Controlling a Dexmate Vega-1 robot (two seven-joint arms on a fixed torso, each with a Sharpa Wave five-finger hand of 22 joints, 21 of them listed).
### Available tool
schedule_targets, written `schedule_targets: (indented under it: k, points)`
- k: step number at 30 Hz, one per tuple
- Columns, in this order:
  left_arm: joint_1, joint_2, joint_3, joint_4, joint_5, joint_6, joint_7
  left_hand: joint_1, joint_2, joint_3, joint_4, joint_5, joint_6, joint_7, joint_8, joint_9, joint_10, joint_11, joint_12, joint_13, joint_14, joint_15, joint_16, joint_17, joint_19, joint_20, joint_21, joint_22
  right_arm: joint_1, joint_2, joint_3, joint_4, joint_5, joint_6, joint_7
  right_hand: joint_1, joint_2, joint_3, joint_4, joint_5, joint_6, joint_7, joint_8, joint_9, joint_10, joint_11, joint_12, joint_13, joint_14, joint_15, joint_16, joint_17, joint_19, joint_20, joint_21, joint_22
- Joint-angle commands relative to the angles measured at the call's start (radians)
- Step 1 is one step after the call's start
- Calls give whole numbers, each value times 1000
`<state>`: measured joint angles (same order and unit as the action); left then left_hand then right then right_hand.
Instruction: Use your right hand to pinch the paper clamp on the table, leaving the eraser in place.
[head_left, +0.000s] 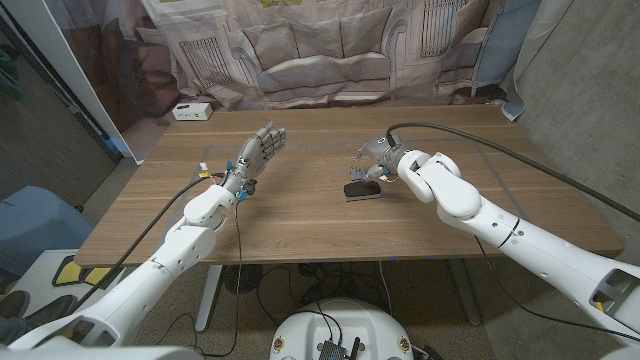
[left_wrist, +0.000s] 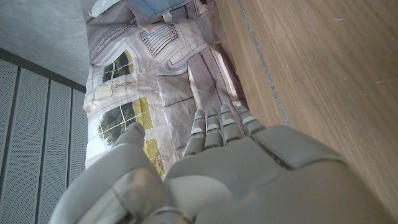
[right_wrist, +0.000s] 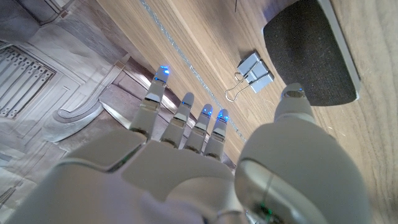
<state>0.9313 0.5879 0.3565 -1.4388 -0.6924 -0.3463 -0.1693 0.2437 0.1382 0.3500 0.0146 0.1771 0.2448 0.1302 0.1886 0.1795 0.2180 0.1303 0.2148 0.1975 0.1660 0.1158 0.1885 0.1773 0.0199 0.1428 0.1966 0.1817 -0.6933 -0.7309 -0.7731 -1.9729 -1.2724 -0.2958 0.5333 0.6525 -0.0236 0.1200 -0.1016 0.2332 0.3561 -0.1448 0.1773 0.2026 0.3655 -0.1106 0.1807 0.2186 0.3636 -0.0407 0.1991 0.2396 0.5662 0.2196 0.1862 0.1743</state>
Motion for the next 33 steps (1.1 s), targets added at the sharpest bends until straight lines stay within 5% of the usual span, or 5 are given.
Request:
schedule_targets:
  k: [1, 5, 13, 28, 33]
  points:
    - [10, 10, -4, -14, -2, -3, -2, -2, -6, 8, -2, 3, 7, 3, 0, 1, 6, -1, -1, 4, 4, -3, 1, 3, -4, 5, 5, 1, -65, 3, 59, -40, 66, -64, -80, -58, 9, -15, 25, 3, 10, 10, 20, 6, -6, 12, 10, 1, -13, 4, 3, 6, 29, -6, 14, 4]
    - [9, 17, -5, -13, -4, 2, -11, -2, -6, 9, -3, 3, 9, 5, 1, 1, 7, -4, -1, 3, 5, -3, 1, 3, -4, 4, 5, 1, -93, 6, 76, -55, 94, -97, -114, -88, 19, -20, 40, 4, 62, 17, 43, 9, -2, 22, 16, -1, -14, 5, 8, 5, 34, -15, 14, 3]
    - [5, 27, -4, -5, -12, 10, -34, -2, -6, 12, -4, 3, 6, 4, 0, 1, 6, -2, -1, 4, 4, -3, 0, 2, -4, 3, 5, 1, -152, 21, 112, -84, 186, -153, -197, -153, 57, -24, 74, 0, -2, 38, 22, 11, -36, 66, 10, -3, -86, 45, -3, 2, -32, -145, 2, 1]
    - [27, 61, -14, -48, 55, 3, 34, 0, -7, 18, -9, 4, -24, -3, -10, 1, 8, -5, 0, 3, 5, -4, 1, 2, -5, -1, 5, 0, -208, 30, 131, -125, 319, -222, -354, -182, 79, -20, 76, -22, -137, 102, -4, 1, -97, 159, 6, -12, -153, 41, -9, -15, -130, -216, -11, -3]
    - [26, 66, -15, -36, 48, -12, 9, 1, -7, 20, -11, 4, -28, -4, -11, 1, 9, -7, 0, 3, 5, -6, 1, 2, -1, -3, 6, 0, -227, 49, 138, -133, 369, -241, -427, -183, 91, -13, 71, -25, -105, 143, 26, 1, -126, 185, 6, -17, -190, 45, -11, -22, -166, -227, -8, -4]
